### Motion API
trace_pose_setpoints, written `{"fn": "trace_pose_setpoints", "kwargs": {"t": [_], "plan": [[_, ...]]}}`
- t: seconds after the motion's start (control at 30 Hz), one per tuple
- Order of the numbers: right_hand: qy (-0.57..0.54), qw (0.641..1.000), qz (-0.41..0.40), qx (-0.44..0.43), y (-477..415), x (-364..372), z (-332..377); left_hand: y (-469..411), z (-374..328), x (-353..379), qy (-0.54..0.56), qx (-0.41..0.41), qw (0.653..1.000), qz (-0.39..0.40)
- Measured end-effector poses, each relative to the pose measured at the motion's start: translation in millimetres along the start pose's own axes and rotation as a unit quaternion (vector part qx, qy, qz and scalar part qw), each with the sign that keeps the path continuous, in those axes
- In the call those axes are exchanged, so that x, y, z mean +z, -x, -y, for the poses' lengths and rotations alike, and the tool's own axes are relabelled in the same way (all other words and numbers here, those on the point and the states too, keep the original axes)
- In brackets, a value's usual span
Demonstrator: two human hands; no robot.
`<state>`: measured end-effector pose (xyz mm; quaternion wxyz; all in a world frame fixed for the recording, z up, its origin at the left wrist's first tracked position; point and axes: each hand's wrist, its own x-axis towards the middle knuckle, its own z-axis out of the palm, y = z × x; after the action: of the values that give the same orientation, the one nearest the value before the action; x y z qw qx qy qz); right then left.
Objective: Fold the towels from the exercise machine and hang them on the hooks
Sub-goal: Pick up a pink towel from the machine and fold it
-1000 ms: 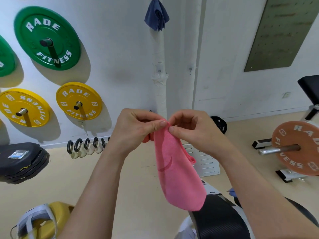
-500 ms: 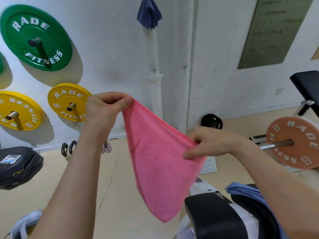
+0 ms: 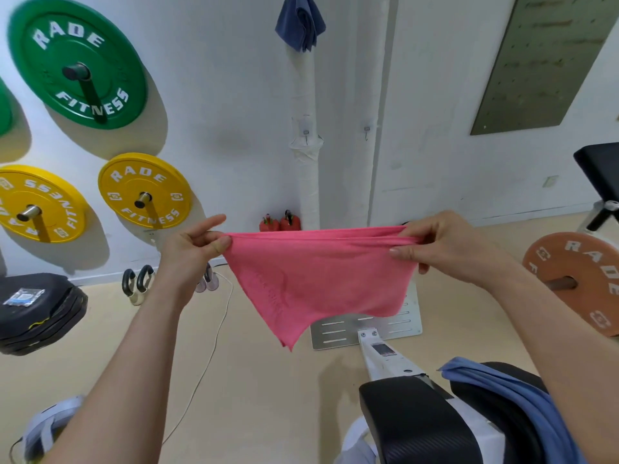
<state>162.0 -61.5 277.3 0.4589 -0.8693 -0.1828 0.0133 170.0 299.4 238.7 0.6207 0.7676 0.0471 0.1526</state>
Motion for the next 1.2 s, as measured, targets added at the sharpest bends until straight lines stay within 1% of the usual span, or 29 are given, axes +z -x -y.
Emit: {"fn": "trace_pose_setpoints", "kwargs": {"t": [0.07,0.13,0.2,0.23,0.3,0.4,0.43,0.47,0.53,0.6,0.67,0.73,0.77,0.83,0.9,0.97,1.03,1.1,1.13,1.2], "plan": [[-0.060,0.998,-0.026,-0.011,-0.2,2.0,3.1,-4.2,2.3,-1.8,-0.021,-0.014,1.000,-0.002],[-0.119,0.991,-0.051,0.014,-4.3,3.9,-1.8,-8.4,2.5,0.5,-0.004,-0.027,1.000,-0.008],[-0.141,0.987,-0.053,0.051,-8.1,4.5,-9.9,-11.4,3.0,3.2,0.000,-0.022,1.000,-0.009],[-0.119,0.990,-0.038,0.067,-9.4,4.8,-14.3,-12.1,3.5,3.5,-0.014,-0.017,1.000,-0.004],[-0.024,0.996,0.001,0.085,-11.0,4.7,-22.4,-12.9,5.8,2.1,-0.042,-0.011,0.999,0.011],[0.140,0.986,0.032,0.085,-15.6,2.9,-27.1,-16.2,12.7,-3.6,-0.085,-0.009,0.996,0.013],[0.174,0.981,0.037,0.079,-16.5,1.4,-25.8,-16.3,14.3,-4.8,-0.102,-0.004,0.995,0.014],[0.180,0.980,0.042,0.076,-17.1,-0.4,-23.6,-16.2,15.9,-5.4,-0.110,0.002,0.994,0.013],[0.108,0.989,0.041,0.087,-18.9,-3.3,-23.5,-15.2,20.1,-4.7,-0.111,0.012,0.994,0.009],[-0.001,0.993,0.009,0.118,-22.5,0.7,-27.1,-11.8,22.4,-1.1,-0.116,0.016,0.993,0.019],[-0.095,0.981,-0.035,0.167,-26.9,10.5,-35.4,-8.3,21.4,4.1,-0.097,0.017,0.994,0.052],[-0.138,0.963,-0.073,0.218,-30.0,21.5,-45.3,-3.9,17.5,8.6,-0.092,0.010,0.990,0.102],[-0.133,0.960,-0.087,0.230,-30.6,26.3,-50.5,-1.5,15.5,10.4,-0.090,-0.002,0.987,0.131],[-0.087,0.964,-0.113,0.223,-32.0,33.0,-61.4,1.7,15.9,12.3,-0.090,-0.036,0.977,0.188],[-0.066,0.966,-0.133,0.211,-33.0,33.1,-65.9,3.1,16.5,12.4,-0.125,-0.057,0.963,0.230],[-0.086,0.966,-0.127,0.208,-34.1,29.2,-70.1,1.8,20.0,9.1,-0.177,-0.046,0.948,0.260],[-0.107,0.967,-0.089,0.214,-33.2,23.9,-72.3,1.6,23.0,7.4,-0.228,-0.022,0.929,0.291],[-0.107,0.968,-0.056,0.219,-30.3,18.5,-72.5,3.5,25.4,7.5,-0.250,-0.004,0.920,0.300],[-0.096,0.970,-0.051,0.217,-28.9,16.2,-73.1,5.2,25.6,8.2,-0.255,0.003,0.920,0.297],[-0.036,0.978,-0.047,0.198,-25.4,13.2,-71.8,7.7,27.5,9.9,-0.257,0.011,0.924,0.282]]}}
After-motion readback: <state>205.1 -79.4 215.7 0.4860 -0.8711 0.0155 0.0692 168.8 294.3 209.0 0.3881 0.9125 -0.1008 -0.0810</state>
